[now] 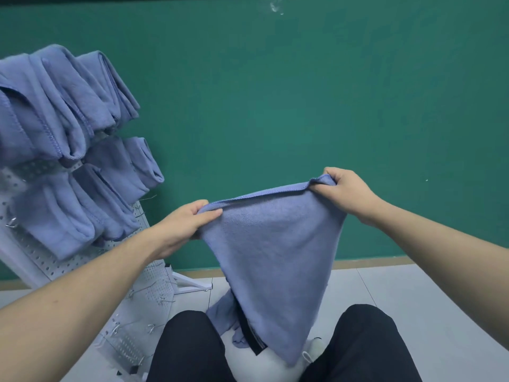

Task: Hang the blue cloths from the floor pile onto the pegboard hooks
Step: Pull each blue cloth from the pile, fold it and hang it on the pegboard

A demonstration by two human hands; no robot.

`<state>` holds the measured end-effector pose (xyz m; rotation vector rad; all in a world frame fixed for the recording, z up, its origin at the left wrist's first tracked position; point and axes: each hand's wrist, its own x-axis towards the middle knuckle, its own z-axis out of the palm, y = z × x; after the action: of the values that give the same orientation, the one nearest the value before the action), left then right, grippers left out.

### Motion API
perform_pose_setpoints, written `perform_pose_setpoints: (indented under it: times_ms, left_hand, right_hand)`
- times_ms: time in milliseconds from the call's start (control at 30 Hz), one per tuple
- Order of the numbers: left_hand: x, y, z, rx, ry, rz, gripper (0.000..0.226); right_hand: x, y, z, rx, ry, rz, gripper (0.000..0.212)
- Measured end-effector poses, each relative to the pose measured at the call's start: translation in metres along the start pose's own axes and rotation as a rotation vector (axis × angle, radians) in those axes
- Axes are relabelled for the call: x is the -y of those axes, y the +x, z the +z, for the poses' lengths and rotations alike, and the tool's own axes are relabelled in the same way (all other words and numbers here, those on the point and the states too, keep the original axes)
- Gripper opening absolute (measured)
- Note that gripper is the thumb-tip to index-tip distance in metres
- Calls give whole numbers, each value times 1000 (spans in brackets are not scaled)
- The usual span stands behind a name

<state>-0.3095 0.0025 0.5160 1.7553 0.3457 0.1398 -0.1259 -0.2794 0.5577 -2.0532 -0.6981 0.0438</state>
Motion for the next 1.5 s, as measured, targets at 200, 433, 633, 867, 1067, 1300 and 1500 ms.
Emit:
perform_pose_setpoints:
  times_ms: [200,433,633,867,1067,1300,1500]
  left_hand:
    - [-4,4,16,-41,-77,-145,15]
    - [-11,16,24,-224,-56,-127,27]
    - [-17,20,39,-295,-179,-154,23]
    - [-20,20,74,-299,-226,-95,19]
    - [-19,18,102,-290,-343,-87,14]
    - [-21,11,111,-224,-343,-6,10]
    - [-19,4,118,-160,-253,116,22]
  right_hand:
    - [-1,2,9,68,13,108,29]
    - [3,3,22,45,132,241,10]
    - [17,-5,41,139,269,273,20]
    - [27,-18,66,228,324,218,22]
    - [35,-23,78,296,422,235,25]
    - [32,-27,66,304,477,311,27]
    - [36,-33,57,383,498,337,32]
